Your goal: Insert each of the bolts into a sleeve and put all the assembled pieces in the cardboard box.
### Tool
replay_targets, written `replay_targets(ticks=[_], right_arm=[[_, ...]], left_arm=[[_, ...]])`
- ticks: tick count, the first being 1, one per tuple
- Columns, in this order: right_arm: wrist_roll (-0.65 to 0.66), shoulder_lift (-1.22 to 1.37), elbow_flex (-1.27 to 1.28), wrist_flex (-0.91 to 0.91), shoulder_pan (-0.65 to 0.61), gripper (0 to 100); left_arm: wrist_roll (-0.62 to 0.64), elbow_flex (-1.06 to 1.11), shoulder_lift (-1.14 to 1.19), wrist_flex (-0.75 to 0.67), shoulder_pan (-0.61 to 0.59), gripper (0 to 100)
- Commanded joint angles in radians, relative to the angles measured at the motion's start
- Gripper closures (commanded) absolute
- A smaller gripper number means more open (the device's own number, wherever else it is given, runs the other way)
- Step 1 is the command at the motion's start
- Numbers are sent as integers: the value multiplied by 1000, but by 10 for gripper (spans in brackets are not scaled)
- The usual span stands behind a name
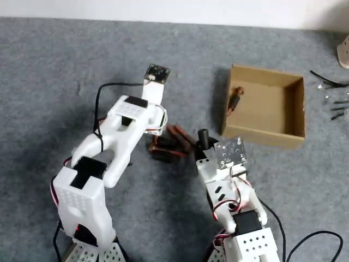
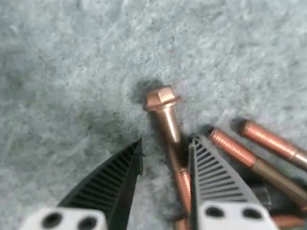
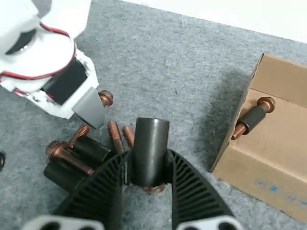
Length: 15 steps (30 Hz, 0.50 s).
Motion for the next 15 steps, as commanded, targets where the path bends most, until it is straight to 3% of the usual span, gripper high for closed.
replay_targets(ticks=[1, 7, 10, 15], right_arm=[[14, -16, 15, -2, 12, 994], [14, -16, 15, -2, 12, 994], [14, -16, 15, -2, 12, 994], [14, -16, 13, -2, 12, 994]], left_arm=[[8, -38, -7, 6, -21, 850], [8, -36, -7, 8, -21, 864], [5, -42, -7, 32, -21, 995], [-68, -36, -15, 71, -22, 995]])
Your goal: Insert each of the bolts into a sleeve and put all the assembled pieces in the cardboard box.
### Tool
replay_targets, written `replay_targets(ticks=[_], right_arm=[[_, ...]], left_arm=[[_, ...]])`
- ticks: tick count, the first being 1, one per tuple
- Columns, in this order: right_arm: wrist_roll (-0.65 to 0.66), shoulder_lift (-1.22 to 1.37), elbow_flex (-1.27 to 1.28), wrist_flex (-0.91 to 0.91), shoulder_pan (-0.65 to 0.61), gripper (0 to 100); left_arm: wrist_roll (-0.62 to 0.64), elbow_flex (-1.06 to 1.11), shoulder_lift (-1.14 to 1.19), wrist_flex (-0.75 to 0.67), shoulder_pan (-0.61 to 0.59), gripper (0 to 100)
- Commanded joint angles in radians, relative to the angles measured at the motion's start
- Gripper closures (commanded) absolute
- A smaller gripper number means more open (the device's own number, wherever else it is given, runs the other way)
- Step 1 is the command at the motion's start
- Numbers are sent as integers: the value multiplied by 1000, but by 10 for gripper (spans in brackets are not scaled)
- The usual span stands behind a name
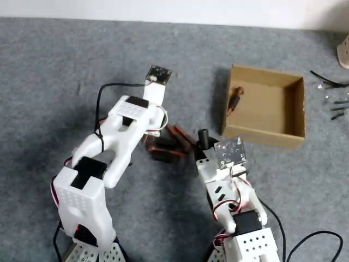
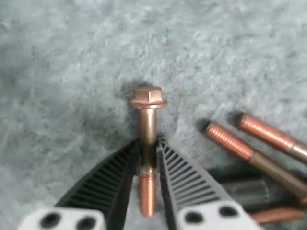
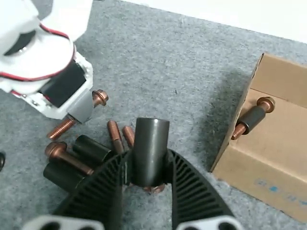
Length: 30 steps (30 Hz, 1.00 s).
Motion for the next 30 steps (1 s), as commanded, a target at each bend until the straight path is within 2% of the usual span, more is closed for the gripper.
replay_targets(ticks=[1, 4, 7, 14, 17, 20, 27, 30], right_arm=[[14, -16, 13, -2, 12, 994], [14, -18, 15, -2, 12, 994], [14, -18, 15, -25, 10, 994], [14, -18, 101, -209, 7, 994], [14, -18, 113, -229, 7, 994], [14, -18, 113, -231, -2, 994], [14, -10, 113, -183, -134, 990], [11, -10, 113, -170, -179, 989]], left_arm=[[-31, -33, -18, 64, -21, 993], [-32, -25, -62, 95, -24, 994], [-34, 73, -189, 91, -27, 994], [-61, 519, -697, -196, -27, 994], [-132, 702, -931, -307, -19, 994], [-135, 835, -1133, -373, -27, 994], [-130, 1003, -1492, -400, -19, 994], [-64, 1032, -1618, -400, -22, 994]])
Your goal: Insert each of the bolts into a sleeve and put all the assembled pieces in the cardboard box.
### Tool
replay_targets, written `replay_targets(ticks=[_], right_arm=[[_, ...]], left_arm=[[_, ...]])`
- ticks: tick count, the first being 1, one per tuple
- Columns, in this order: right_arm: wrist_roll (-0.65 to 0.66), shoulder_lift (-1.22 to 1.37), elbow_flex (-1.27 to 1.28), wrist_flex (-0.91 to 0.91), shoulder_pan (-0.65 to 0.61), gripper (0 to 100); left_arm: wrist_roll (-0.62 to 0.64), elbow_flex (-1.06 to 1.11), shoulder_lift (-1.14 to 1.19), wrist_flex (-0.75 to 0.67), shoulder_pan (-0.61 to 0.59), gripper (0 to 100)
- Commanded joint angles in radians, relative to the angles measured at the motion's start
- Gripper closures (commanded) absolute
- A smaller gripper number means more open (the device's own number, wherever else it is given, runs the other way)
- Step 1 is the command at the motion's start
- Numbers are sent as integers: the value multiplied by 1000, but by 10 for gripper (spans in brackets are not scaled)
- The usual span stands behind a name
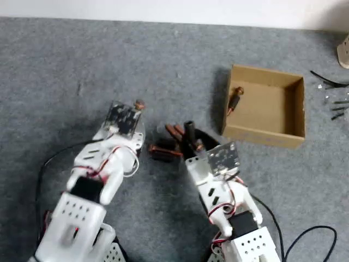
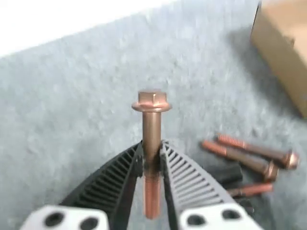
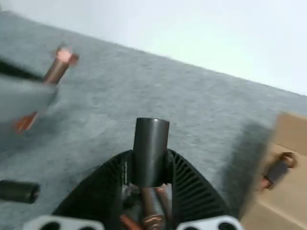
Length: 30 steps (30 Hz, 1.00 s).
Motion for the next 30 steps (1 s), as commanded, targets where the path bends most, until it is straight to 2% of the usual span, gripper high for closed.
replay_targets(ticks=[1, 7, 12, 18, 20, 22, 25, 27, 30], right_arm=[[9, -10, 110, 2, -54, 989], [9, -10, 110, 2, -67, 989], [9, -15, 110, 2, -67, 988], [9, -10, 110, 4, -104, 988], [9, -10, 110, 8, -113, 992], [9, -16, 110, 19, -120, 992], [9, -18, 110, 18, -148, 992], [9, -18, 110, 18, -166, 992], [9, -18, 110, 2, -183, 992]], left_arm=[[81, 10, -185, -32, -12, 994], [167, 90, -473, -32, -7, 993], [169, 130, -710, -34, -19, 993], [187, 131, -673, -32, 48, 993], [293, 139, -679, -32, 107, 993], [456, 145, -679, -34, 143, 993], [663, 150, -676, -51, 154, 993], [749, 179, -677, -89, 150, 993], [802, 255, -677, -181, 150, 993]])
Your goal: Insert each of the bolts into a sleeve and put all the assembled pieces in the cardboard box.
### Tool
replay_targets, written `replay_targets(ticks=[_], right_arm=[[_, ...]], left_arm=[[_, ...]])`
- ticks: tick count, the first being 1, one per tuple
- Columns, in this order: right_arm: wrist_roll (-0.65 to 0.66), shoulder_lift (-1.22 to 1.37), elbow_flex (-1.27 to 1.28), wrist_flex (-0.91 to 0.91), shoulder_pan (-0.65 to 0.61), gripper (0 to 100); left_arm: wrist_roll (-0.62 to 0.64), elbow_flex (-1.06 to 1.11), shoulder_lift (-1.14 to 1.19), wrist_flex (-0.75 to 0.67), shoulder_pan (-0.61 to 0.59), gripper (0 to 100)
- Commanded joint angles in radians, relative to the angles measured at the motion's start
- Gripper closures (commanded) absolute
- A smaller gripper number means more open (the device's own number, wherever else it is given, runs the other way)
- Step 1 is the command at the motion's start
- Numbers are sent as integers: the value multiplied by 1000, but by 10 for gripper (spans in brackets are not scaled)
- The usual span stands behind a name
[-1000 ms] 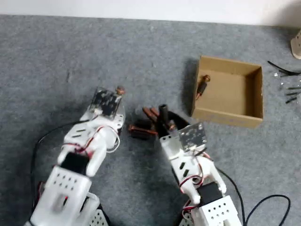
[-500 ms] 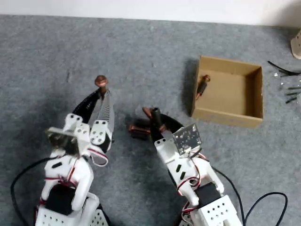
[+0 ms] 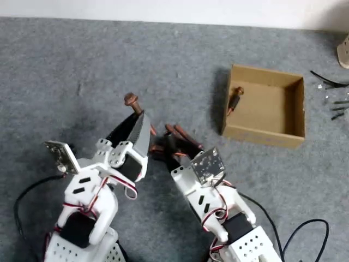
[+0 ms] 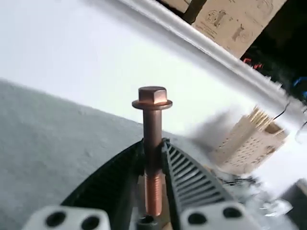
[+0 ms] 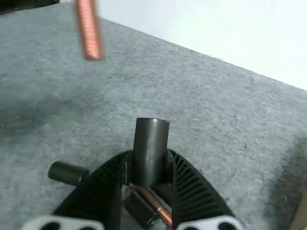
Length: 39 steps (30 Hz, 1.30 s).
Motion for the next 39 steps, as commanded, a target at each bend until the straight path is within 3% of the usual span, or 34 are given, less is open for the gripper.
replay_targets(ticks=[1, 7, 15, 26, 30, 36, 39], right_arm=[[9, -18, 110, -31, -22, 992], [11, -18, 110, -58, -25, 993], [12, -18, 110, -58, -21, 993], [14, -18, 108, -51, -19, 993], [14, -18, 108, -50, -21, 993], [14, -18, 108, -50, -21, 993], [14, -18, 107, -50, -25, 993]], left_arm=[[68, 62, -8, -135, 12, 993], [81, 186, -8, -345, 12, 993], [83, 197, -7, -341, 19, 993], [80, 188, -8, -163, 82, 993], [-2, 196, -8, -150, 82, 993], [-14, 189, -10, -153, -2, 993], [44, 189, -10, -153, -18, 993]])
